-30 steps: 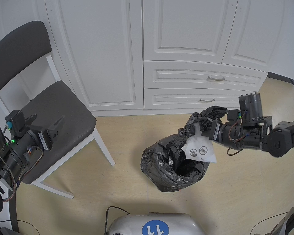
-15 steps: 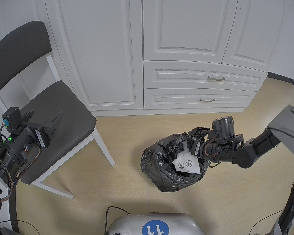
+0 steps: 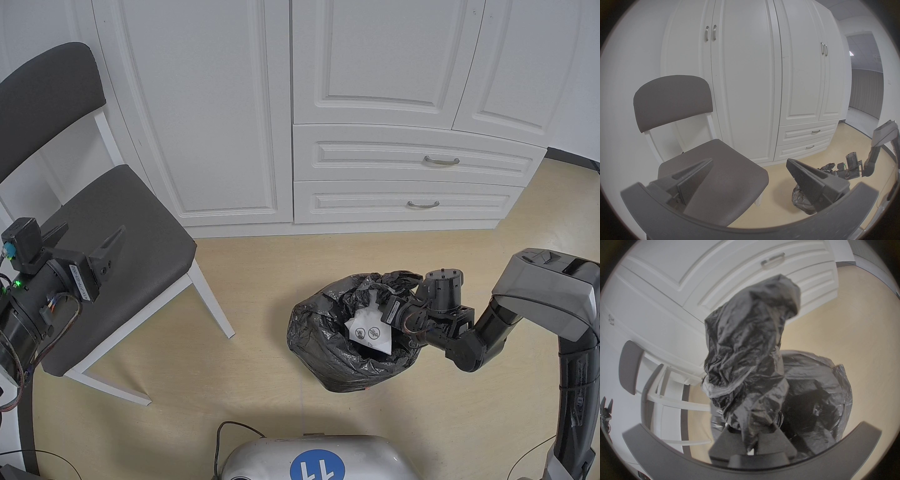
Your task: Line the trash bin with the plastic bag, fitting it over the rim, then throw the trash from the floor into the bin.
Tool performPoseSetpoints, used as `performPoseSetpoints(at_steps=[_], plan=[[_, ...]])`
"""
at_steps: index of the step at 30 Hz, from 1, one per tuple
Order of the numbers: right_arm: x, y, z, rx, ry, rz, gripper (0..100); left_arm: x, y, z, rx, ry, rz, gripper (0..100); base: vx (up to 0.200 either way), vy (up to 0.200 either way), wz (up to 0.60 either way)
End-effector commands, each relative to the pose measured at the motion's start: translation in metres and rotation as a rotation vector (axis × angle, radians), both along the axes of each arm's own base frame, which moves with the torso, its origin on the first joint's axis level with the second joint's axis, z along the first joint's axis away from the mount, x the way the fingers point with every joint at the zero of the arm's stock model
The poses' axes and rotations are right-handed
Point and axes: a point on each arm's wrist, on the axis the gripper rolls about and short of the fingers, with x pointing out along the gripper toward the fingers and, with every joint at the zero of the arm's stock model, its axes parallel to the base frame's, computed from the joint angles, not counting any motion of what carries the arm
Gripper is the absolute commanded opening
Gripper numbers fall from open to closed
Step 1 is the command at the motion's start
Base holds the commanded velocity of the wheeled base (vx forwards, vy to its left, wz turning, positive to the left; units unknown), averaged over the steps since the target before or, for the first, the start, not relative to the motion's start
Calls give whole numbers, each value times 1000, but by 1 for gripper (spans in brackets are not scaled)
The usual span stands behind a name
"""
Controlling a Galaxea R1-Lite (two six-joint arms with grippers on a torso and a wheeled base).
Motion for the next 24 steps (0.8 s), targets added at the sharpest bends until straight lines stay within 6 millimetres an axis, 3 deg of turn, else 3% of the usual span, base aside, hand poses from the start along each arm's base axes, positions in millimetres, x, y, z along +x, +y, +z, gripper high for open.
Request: performPoseSetpoints(at_steps=[1, 8, 11, 13, 24], plan=[[2, -6, -27, -23, 59, -14, 0, 3, -1, -2, 5, 12, -1, 100, 0, 0, 0], [7, -6, -29, 22, -41, -30, 0, 5, -2, -4, 8, 22, 1, 100, 0, 0, 0], [5, -8, -40, 101, -248, -32, 0, 4, -2, -4, 9, 22, 1, 100, 0, 0, 0], [-1, -10, -55, 87, -228, -21, 0, 4, -2, -5, 10, 24, 1, 100, 0, 0, 0], [-2, -9, -48, 99, -236, -17, 0, 4, -2, -5, 10, 24, 1, 100, 0, 0, 0]])
